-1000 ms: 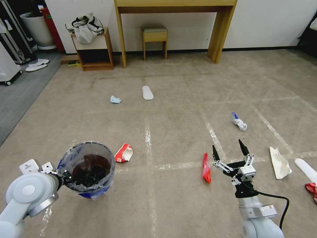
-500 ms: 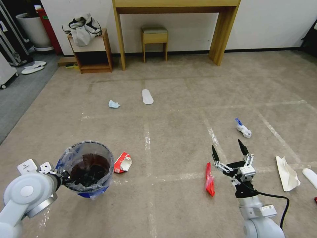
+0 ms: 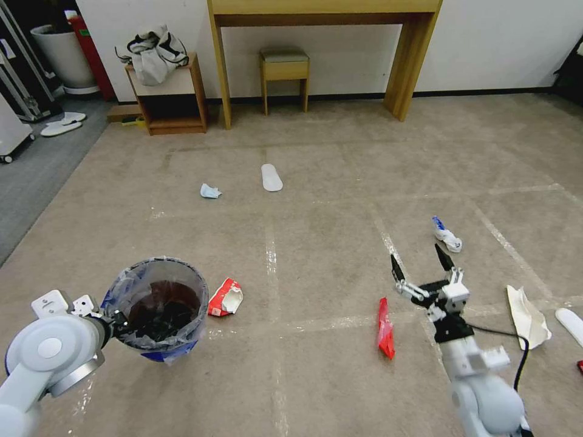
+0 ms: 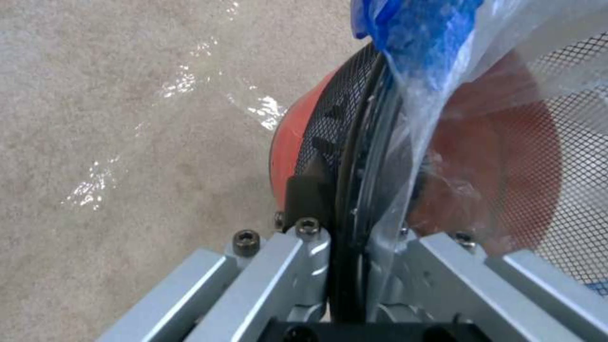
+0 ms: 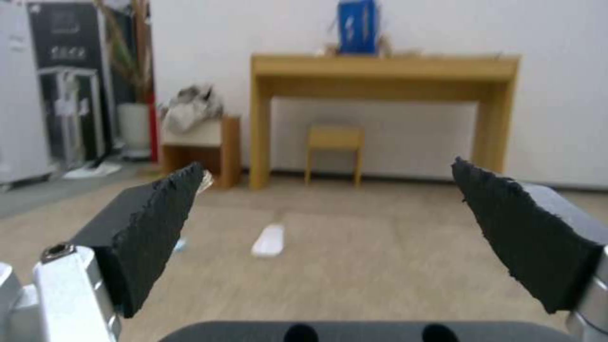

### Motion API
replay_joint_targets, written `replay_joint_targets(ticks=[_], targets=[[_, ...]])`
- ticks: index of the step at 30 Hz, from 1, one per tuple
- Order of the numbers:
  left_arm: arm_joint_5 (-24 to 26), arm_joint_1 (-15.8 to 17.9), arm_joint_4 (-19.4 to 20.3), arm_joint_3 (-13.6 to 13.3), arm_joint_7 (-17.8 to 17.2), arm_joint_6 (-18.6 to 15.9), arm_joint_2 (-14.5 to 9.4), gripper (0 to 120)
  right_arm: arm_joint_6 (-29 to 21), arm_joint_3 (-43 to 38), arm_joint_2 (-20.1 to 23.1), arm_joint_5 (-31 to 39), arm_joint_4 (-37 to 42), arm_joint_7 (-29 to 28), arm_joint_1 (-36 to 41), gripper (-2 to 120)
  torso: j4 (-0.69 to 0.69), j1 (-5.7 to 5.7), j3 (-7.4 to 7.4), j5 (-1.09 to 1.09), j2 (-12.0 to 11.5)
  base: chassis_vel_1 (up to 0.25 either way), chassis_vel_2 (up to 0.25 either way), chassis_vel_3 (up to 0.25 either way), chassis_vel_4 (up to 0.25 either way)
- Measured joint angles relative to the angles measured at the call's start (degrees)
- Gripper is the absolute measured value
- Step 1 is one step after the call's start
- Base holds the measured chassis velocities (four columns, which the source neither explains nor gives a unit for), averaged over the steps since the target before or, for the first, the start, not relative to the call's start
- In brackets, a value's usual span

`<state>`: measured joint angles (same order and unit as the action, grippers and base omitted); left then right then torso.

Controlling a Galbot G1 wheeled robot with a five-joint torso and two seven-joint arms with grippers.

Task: Pick up the trash bin and place the garbage on the floor into it.

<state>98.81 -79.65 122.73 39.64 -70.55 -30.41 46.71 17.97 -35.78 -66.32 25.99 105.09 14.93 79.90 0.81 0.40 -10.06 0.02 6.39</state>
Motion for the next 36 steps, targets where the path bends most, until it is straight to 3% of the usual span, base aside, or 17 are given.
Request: replay_joint_targets(ticks=[1, 3, 4, 6, 10, 12, 16, 18, 22, 28, 30, 36], targets=[[0.0, 0.0, 0.0, 0.0, 0.0, 0.0, 0.0, 1, 0.0, 0.0, 0.0, 0.0, 0.0, 0.0, 0.0, 100, 0.0, 0.0, 0.0, 0.0, 0.0, 0.0, 0.0, 0.0, 0.0], [-0.8, -0.2, 0.0, 0.0, 0.4, 0.0, 0.3, 1, -2.4, 1.9, 7.0, 5.0, -1.5, -0.3, -1.1, 100, 0.0, 0.0, 0.0, -0.02, 0.0, 0.0, 0.0, 0.0, 0.0], [-0.8, -0.2, 0.0, 0.0, 0.4, 0.0, 0.3, 1, -2.4, 1.9, 7.0, 5.0, -1.5, -0.3, -1.1, 100, 0.0, 0.0, 0.0, -0.02, 0.0, 0.0, 0.0, 0.0, 0.0], [-1.7, -0.5, -0.1, -0.2, 0.7, 0.0, 0.6, 1, -5.3, 4.7, 12.8, 10.3, -3.2, -1.2, -2.3, 100, 0.01, 0.0, 0.0, -0.01, 0.0, 0.0, 0.0, 0.0, 0.0], [-2.6, -0.7, -0.1, -0.5, 0.9, 0.0, 0.9, 1, -8.4, 7.1, 15.7, 15.2, -4.3, -2.5, -3.4, 100, 0.01, 0.0, 0.0, -0.01, 0.0, 0.0, 0.0, 0.0, 0.0], [-3.3, -0.7, -0.4, -1.1, 1.0, 0.1, 1.1, 1, -12.8, 10.3, 17.8, 19.7, -5.8, -4.6, -5.7, 100, 0.01, 0.0, -0.01, -0.01, 0.0, 0.0, 0.0, 0.0, 0.0], [-3.9, -0.7, -0.8, -1.4, 1.1, 0.2, 1.2, 1, -17.6, 12.2, 18.7, 22.4, -6.2, -7.0, -7.6, 100, 0.01, 0.0, -0.01, -0.01, 0.0, 0.0, 0.0, 0.0, 0.0], [-4.4, -1.0, -1.0, -1.5, 1.3, 0.4, 1.2, 1, -24.3, 14.7, 19.9, 24.9, -7.2, -9.3, -10.6, 100, 0.01, 0.0, -0.01, -0.02, 0.0, 0.0, 0.0, 0.0, 0.0], [-4.6, -1.1, -1.1, -1.5, 1.4, 0.4, 1.1, 1, -27.5, 16.8, 20.5, 26.6, -8.2, -10.6, -13.1, 100, 0.0, 0.0, 0.0, -0.03, 0.0, 0.0, 0.0, 0.0, 0.0], [-5.2, -1.0, -1.8, -1.8, 1.6, 0.6, 1.0, 1, -36.2, 22.9, 21.8, 28.2, -10.6, -13.5, -18.9, 100, 0.01, 0.0, -0.01, -0.02, 0.0, 0.0, 0.0, 0.0, 0.0], [-5.6, -1.0, -2.0, -2.1, 1.7, 0.6, 1.1, 1, -40.9, 26.4, 22.0, 29.4, -10.6, -18.7, -20.8, 100, 0.01, 0.0, -0.01, -0.02, 0.0, 0.0, 0.0, 0.0, 0.0], [-6.2, -1.0, -2.4, -2.5, 1.8, 0.7, 1.5, 1, -46.7, 32.7, 21.6, 31.1, -12.5, -26.2, -25.0, 100, 0.02, 0.0, -0.01, -0.02, 0.0, 0.0, 0.0, 0.0, 0.0]])
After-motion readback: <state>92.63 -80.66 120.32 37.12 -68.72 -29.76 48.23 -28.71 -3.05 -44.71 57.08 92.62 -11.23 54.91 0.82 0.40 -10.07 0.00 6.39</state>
